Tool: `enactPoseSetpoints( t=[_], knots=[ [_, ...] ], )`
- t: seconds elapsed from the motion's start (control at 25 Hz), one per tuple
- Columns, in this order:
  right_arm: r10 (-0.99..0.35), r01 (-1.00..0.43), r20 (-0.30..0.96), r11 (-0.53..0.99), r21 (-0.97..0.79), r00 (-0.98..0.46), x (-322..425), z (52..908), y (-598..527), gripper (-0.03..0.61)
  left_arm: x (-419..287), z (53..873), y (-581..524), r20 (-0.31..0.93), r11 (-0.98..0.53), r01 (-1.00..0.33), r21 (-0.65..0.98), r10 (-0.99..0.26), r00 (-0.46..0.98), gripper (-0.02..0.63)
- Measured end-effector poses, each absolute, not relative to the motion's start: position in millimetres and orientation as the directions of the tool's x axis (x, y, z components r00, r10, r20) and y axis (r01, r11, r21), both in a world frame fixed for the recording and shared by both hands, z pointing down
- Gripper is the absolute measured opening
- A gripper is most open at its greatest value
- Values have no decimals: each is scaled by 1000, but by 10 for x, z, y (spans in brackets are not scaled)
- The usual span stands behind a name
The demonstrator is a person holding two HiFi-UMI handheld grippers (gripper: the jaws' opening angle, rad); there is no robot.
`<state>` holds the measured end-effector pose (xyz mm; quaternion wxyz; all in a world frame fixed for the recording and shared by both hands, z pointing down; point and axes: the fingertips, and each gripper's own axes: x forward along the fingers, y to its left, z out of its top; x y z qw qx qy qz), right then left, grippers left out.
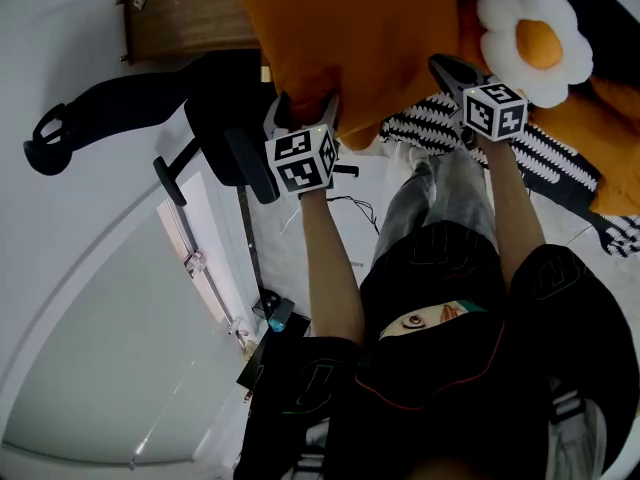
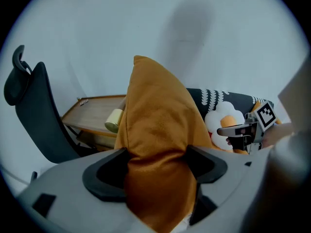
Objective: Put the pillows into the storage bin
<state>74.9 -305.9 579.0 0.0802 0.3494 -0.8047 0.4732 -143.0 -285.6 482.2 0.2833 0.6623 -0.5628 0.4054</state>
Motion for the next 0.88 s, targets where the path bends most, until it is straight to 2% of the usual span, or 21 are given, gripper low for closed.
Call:
enactPoseSetpoints(
  t=[0.16,0.24,0.28,0.4,0.52,0.68,0.88],
  knots=[
    [-457,-623,458,328,-710,-763,651,5772,-3070,21,-1381,4873,-2837,860,-217,-975,-56,-507,63,341],
    [-439,-615,458,343,-711,-773,572,5745,-3044,21,-1378,4837,-2817,853,-223,-972,-78,-519,50,235],
    [-430,-612,459,350,-709,-777,542,5728,-3027,21,-1365,4816,-2801,847,-221,-971,-90,-530,42,210],
    [-409,-608,463,381,-696,-786,483,5658,-2992,21,-1290,4737,-2707,831,-193,-978,-79,-554,42,192],
    [-405,-613,469,402,-680,-785,461,5575,-2977,21,-1198,4622,-2620,811,-192,-981,-25,-578,92,144],
    [-401,-618,475,427,-660,-783,414,5459,-2882,21,-1099,4390,-2525,773,-189,-981,37,-617,148,112],
    [-402,-617,471,448,-647,-785,350,5269,-2630,21,-1012,3960,-2354,713,-215,-976,37,-679,176,84]
  ],
)
